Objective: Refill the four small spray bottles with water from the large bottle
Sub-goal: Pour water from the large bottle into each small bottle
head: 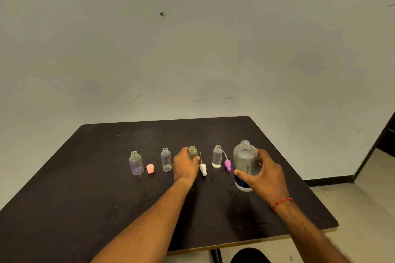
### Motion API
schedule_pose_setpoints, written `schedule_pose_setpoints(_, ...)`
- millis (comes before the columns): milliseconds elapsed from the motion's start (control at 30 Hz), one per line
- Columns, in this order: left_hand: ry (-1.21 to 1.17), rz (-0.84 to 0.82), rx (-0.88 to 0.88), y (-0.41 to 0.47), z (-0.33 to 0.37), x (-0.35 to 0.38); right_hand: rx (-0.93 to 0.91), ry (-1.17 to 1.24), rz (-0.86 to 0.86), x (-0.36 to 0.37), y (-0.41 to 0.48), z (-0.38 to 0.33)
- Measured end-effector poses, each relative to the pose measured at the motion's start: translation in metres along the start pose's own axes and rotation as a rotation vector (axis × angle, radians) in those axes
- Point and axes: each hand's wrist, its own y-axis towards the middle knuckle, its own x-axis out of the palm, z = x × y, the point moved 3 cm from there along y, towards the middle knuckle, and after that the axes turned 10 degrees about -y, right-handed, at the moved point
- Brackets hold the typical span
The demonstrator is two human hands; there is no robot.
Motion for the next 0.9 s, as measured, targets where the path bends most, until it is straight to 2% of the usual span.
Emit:
schedule_pose_setpoints(200, -0.125, 0.051, 0.065, -0.01, 0.019, -0.018, -0.038, -0.022, -0.004, 0.0, 0.001, -0.006)
schedule_pose_setpoints(400, -0.215, 0.012, 0.211, -0.03, 0.041, -0.038, -0.141, -0.082, 0.0, 0.0, 0.009, -0.02)
schedule_pose_setpoints(700, -0.31, -0.027, 0.271, -0.045, 0.042, -0.058, -0.236, -0.426, -0.022, 0.0, 0.02, -0.049)
schedule_pose_setpoints(900, -0.287, -0.074, 0.308, -0.054, 0.042, -0.071, -0.28, -0.579, -0.061, 0.003, 0.02, -0.07)
